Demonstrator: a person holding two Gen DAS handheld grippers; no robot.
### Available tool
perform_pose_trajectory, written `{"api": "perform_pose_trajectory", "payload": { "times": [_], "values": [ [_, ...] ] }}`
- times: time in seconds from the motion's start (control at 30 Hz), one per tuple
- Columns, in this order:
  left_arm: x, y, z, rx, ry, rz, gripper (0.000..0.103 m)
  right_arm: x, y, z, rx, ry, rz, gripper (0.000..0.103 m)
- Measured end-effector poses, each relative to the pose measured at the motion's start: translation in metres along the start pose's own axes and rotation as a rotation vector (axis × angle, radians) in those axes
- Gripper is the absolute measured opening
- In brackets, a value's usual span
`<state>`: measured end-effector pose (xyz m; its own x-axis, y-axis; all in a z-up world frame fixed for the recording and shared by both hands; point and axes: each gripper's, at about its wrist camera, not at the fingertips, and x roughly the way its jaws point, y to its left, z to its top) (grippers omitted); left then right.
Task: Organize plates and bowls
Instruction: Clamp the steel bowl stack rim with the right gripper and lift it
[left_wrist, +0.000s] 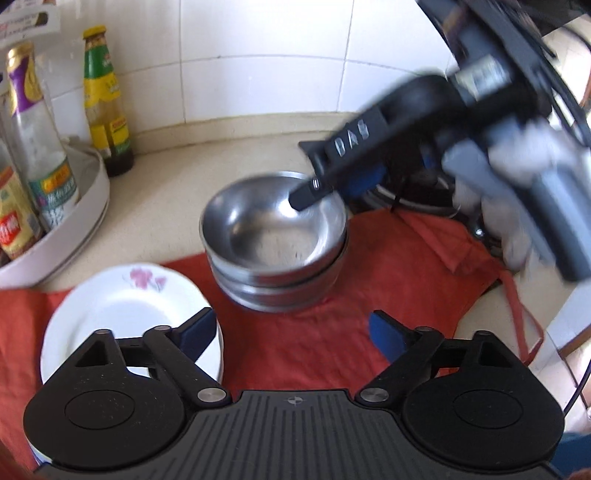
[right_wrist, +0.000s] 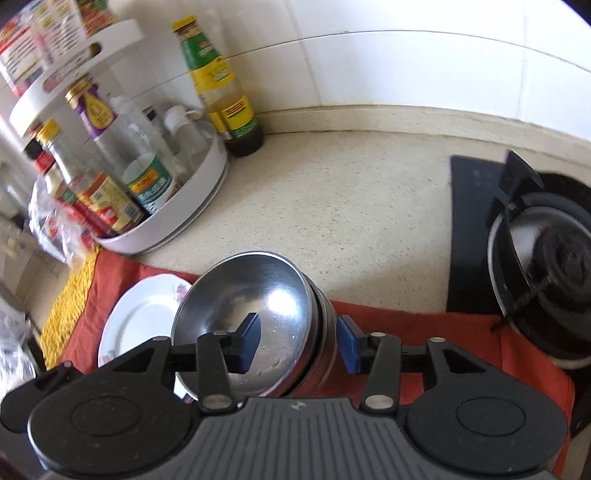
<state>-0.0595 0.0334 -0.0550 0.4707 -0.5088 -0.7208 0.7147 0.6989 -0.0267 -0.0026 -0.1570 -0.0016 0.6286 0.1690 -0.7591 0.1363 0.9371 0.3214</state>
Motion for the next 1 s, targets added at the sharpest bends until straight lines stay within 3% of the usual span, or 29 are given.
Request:
{"api": "perform_pose_trajectory", "payload": {
  "times": [0.3,0.67,1.0],
  "values": [
    [0.028,-0.018,-0.023,-0.068,0.020,0.098,0.095,0.017,0.002,0.010,-0.191,0.076,0.076,0.047],
    [0.066,-0.031,-0.026,-0.117,0.028,0.157,0.095,0.021,-0.009,0.015,-0.362,0.117,0.198,0.047],
    [0.092,-0.032,-0.015,-0.145,-0.003,0.217,0.097,0.050,-0.018,0.034,-0.400,0.166,0.299,0.049]
  ]
}}
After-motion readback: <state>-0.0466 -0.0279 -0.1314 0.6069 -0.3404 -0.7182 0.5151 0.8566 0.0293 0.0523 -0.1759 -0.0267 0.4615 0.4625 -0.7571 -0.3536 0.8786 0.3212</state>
